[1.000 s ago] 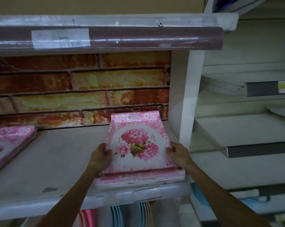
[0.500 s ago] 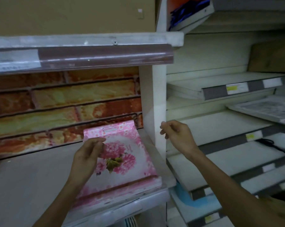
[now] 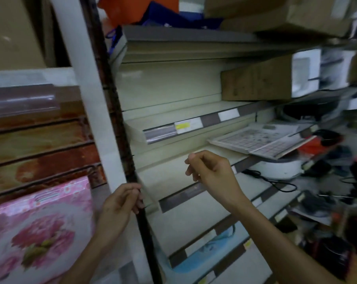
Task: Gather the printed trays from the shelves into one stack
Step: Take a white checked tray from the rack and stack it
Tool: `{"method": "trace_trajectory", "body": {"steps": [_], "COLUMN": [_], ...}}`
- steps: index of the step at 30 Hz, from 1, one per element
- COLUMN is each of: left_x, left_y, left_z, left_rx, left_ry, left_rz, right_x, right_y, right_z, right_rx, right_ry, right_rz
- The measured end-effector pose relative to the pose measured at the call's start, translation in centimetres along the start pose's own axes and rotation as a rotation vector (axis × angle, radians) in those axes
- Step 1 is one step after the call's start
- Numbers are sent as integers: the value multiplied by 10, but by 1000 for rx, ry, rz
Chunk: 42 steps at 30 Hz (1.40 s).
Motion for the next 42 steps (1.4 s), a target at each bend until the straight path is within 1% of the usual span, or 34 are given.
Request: {"method": "trace_trajectory", "body": {"steps": [3,6,13,18,21,24,26,28,32,35,39,40,42], "left_x": [-11,-18,-46,-92,-128,-164,-185,-201,-217,-224,-231,-233,-237], "left_y": [-60,-113,-211,-273,-304,-329,-345,-357,-375,-380,-381,-381,-385], "left_z": [6,12,26,32,50,70,84,96,112,115,109,105,97], "left_rx": [-3,14,-32,-229,-421,-554,-622,-675,-710,-712,-639,-626,-625], "left_ry": [18,32,24,-138,-265,-369,-406,-416,-470,-516,-560,-562,-586], "left_rz": [66,116,259,388,524,625,676,742,865,876,795,782,772], "right_x": [-3,-6,-22,-52,-75,-100,-121,-143,-180,-200,-216,-219,-223], "right_y": [50,94,177,216,234,249,261,273,293,300,299,298,297], "right_z": [-19,-42,-94,-133,-152,-170,-187,-204,-237,-262,-281,-283,-288], "right_rx": [32,1,53,120,97,173,221,215,266,282,206,177,30], "right_ry": [-7,-57,-132,-194,-235,-264,-295,-349,-492,-597,-740,-772,-839], "right_rz": [-31,-59,-162,-230,-253,-281,-320,-351,-366,-343,-306,-316,-351]}}
Point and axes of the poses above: each hand's wrist, its own x-axis away from the middle knuckle, its own y-axis out of the back of the hand, z = x × y, the point moved 5 cm from there along -x, towards the middle knuckle, and after that the axes turned 13 degrees about x, right-handed, at the moved point
